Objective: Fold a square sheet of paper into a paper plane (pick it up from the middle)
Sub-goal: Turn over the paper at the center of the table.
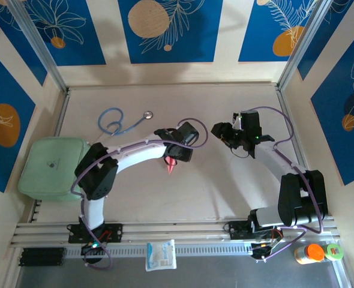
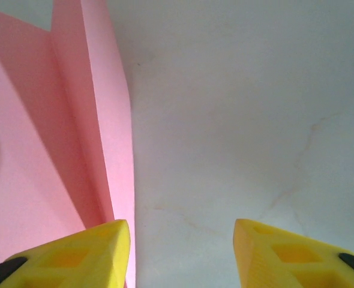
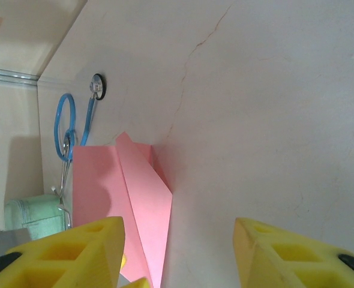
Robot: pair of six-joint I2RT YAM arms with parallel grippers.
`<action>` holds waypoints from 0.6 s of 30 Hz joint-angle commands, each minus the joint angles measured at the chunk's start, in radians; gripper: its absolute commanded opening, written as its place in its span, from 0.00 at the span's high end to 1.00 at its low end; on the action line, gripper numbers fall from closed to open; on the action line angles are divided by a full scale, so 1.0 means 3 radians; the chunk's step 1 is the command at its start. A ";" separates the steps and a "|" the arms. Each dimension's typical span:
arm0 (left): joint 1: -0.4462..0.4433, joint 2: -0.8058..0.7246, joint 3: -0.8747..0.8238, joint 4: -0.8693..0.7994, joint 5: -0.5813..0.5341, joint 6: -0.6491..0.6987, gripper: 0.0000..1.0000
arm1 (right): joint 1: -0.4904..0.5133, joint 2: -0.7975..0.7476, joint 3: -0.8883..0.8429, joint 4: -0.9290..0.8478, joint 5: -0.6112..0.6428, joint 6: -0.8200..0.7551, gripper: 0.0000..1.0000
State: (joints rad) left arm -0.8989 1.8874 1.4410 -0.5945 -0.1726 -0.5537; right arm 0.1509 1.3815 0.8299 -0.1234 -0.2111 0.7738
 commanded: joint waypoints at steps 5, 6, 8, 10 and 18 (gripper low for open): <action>0.0087 -0.0764 -0.0409 0.0025 0.0039 -0.0231 0.44 | 0.0432 0.0188 0.0540 -0.0828 0.0500 -0.0224 0.49; 0.0132 -0.0883 -0.0515 0.0027 -0.0045 -0.0253 0.42 | 0.0548 0.0249 0.0618 -0.0931 0.0600 -0.0225 0.50; 0.0227 -0.1088 -0.0727 0.0064 -0.0165 -0.0300 0.39 | 0.0753 0.0377 0.0739 -0.1047 0.0767 -0.0212 0.50; 0.0358 -0.1249 -0.0944 0.0165 -0.0138 -0.0344 0.36 | 0.0963 0.0535 0.0888 -0.1160 0.0890 -0.0176 0.50; 0.0957 -0.1761 -0.1808 0.0896 0.0427 -0.0628 0.22 | 0.1461 0.1324 0.1535 -0.1346 0.0985 -0.0004 0.52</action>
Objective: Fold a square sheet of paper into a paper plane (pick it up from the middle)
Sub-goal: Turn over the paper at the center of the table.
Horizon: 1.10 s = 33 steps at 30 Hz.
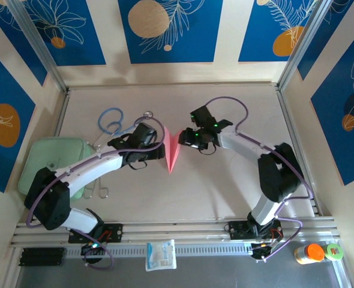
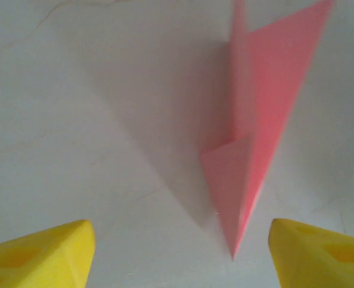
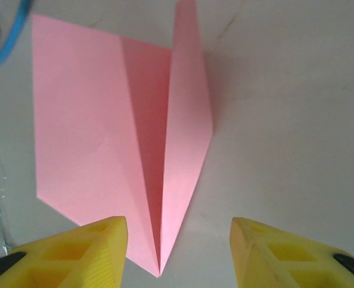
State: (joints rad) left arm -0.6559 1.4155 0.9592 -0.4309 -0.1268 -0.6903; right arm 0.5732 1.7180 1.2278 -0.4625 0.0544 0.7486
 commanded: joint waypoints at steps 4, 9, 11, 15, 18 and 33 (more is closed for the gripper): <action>0.0325 -0.0375 -0.0476 0.0516 0.0366 -0.0264 0.13 | 0.0124 0.0512 0.0474 -0.0383 0.0162 0.0168 0.55; 0.0456 -0.0479 -0.0666 0.0619 0.0454 -0.0321 0.05 | 0.0146 0.0735 0.0648 -0.0503 0.0233 0.0235 0.57; 0.0507 -0.0494 -0.0725 0.0685 0.0493 -0.0339 0.02 | 0.0153 0.0802 0.0711 -0.0518 0.0215 0.0234 0.57; 0.0564 -0.0497 -0.0755 0.0719 0.0544 -0.0357 0.01 | 0.0158 0.0962 0.0863 -0.0612 0.0208 0.0240 0.58; 0.0589 -0.0495 -0.0766 0.0730 0.0561 -0.0360 0.01 | 0.0155 0.1047 0.0922 -0.0646 0.0208 0.0253 0.60; 0.0874 -0.0431 -0.1022 0.1224 0.1103 -0.0631 0.00 | -0.0110 0.0404 0.0126 0.0516 -0.0655 0.0215 0.88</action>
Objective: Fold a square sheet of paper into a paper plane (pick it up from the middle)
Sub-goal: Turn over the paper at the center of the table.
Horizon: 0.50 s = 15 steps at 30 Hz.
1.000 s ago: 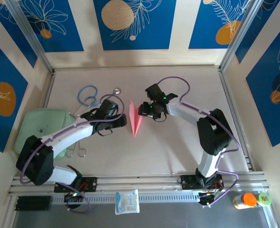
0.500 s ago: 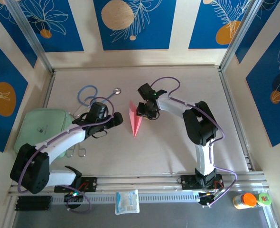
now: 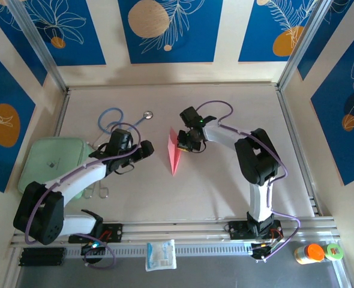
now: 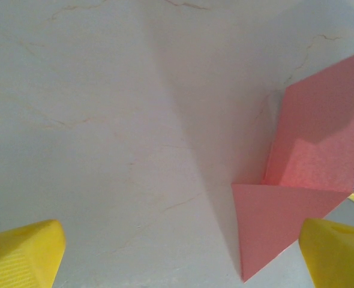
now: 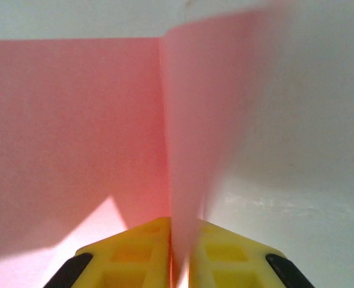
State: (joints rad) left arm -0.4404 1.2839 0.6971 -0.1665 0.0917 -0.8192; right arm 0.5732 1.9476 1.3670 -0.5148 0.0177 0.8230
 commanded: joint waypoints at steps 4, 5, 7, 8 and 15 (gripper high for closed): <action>0.0230 0.0065 -0.0261 0.0668 0.0621 -0.0356 0.01 | -0.0216 -0.0453 -0.0610 0.1237 -0.1091 -0.0067 0.87; 0.0232 0.0094 -0.0269 0.0740 0.0689 -0.0376 0.00 | -0.0235 -0.0436 -0.0645 0.1335 -0.1213 -0.0059 0.87; 0.0231 0.0160 -0.0272 0.0868 0.0811 -0.0401 0.00 | -0.0266 -0.0375 -0.0703 0.1496 -0.1399 -0.0016 0.87; 0.0231 0.0201 -0.0273 0.0930 0.0880 -0.0417 0.01 | -0.0276 -0.0344 -0.0742 0.1604 -0.1506 0.0014 0.87; 0.0200 0.0421 -0.0296 0.1150 0.1024 -0.0441 0.10 | -0.0286 -0.0191 -0.0846 0.1723 -0.1515 0.0040 0.88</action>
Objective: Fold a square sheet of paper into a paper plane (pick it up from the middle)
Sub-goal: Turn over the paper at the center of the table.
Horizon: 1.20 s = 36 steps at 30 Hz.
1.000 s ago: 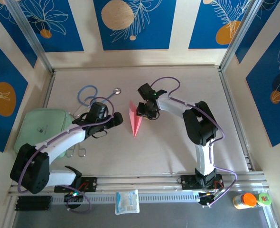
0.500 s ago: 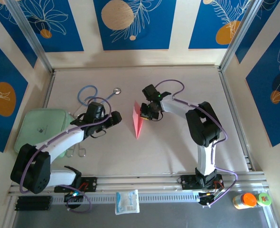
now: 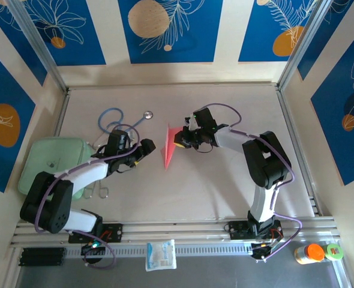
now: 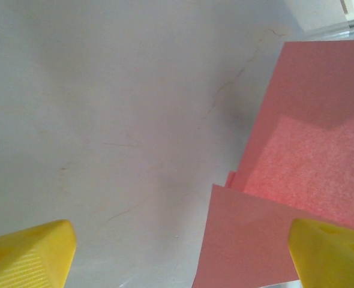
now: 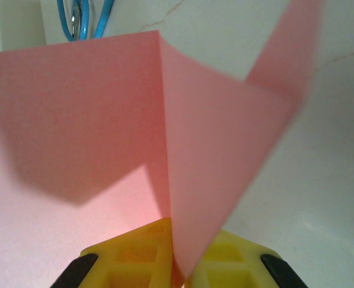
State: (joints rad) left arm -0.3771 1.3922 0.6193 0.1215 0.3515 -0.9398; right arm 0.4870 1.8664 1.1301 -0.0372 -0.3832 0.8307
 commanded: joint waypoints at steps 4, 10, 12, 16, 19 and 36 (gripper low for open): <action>-0.0059 0.0169 -0.0001 0.0211 0.0176 0.0019 0.17 | -0.0027 0.0192 -0.0094 0.0129 -0.0183 -0.0013 0.88; -0.0173 0.0412 0.0070 0.0391 0.0346 0.0010 0.43 | -0.0090 0.0301 -0.0195 0.0167 -0.0192 -0.0028 0.87; -0.0241 0.0494 0.0100 0.0474 0.0394 -0.0013 0.51 | -0.0118 0.0312 -0.0228 0.0172 -0.0172 -0.0033 0.87; -0.0387 0.0651 0.0173 0.0615 0.0445 -0.0072 0.62 | -0.0173 0.0326 -0.0300 0.0180 -0.0142 -0.0045 0.86; -0.0486 0.0753 0.0238 0.0705 0.0469 -0.0108 0.68 | -0.0210 0.0329 -0.0344 0.0216 -0.0148 -0.0039 0.83; -0.0675 0.1370 0.0642 0.0673 0.0493 -0.0173 0.86 | -0.0322 0.0201 -0.0529 0.0272 -0.0166 0.0066 0.72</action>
State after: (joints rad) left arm -0.5682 1.7798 0.7799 0.3477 0.4900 -0.9977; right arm 0.4034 1.9514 1.0023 0.0742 -0.4347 0.8425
